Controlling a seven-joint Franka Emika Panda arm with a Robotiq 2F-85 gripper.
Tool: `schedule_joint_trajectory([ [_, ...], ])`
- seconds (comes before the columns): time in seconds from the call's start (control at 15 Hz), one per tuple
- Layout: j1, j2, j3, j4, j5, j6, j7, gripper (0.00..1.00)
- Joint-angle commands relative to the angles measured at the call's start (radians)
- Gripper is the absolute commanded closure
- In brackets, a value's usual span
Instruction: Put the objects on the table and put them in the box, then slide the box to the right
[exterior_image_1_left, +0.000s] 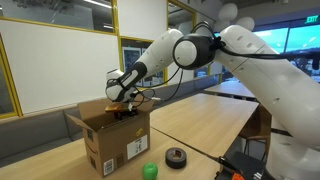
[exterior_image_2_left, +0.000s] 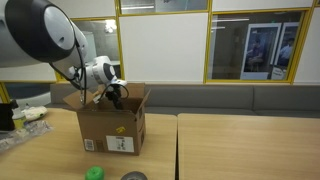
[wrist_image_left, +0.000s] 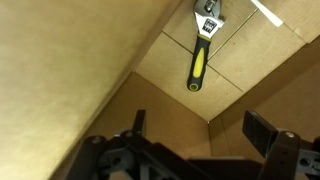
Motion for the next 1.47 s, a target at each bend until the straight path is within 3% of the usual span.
schedule_joint_trajectory([
  [0.0, 0.025, -0.103, -0.041, -0.044, -0.051, -0.046, 0.018, 0.0],
  [0.33, 0.016, -0.257, -0.05, -0.089, -0.089, -0.092, 0.043, 0.0],
  [0.73, 0.006, -0.439, -0.032, -0.128, -0.118, -0.314, 0.141, 0.0],
  [0.93, -0.012, -0.511, -0.002, -0.167, -0.084, -0.436, 0.189, 0.0],
  [1.4, -0.073, -0.638, 0.08, -0.369, 0.069, -0.574, 0.187, 0.0],
])
